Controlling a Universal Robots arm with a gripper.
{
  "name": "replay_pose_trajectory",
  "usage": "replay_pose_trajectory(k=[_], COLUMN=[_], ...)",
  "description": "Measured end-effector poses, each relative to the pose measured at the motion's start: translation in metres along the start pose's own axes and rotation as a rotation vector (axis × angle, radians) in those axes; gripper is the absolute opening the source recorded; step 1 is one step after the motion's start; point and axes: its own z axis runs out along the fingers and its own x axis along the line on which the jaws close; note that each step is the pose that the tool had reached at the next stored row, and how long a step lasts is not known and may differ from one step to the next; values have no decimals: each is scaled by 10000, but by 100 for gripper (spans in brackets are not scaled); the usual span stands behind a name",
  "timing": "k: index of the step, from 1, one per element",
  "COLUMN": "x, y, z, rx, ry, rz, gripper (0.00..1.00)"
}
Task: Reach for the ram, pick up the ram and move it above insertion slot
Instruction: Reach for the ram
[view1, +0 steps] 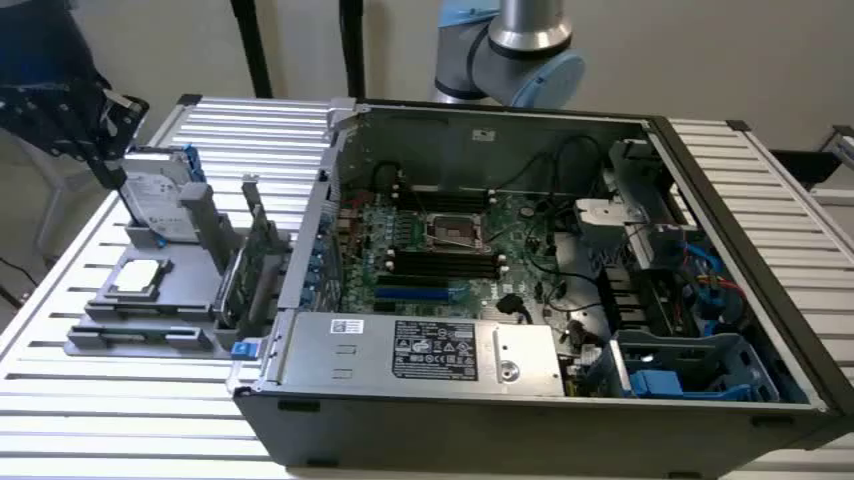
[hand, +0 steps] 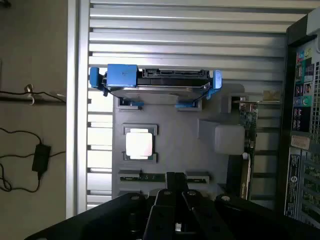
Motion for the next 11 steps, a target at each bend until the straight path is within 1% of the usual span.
replay_pose_trajectory(k=[11], x=[0], y=[0], z=[0], rx=[0], ry=[0], rz=[0], gripper=[11])
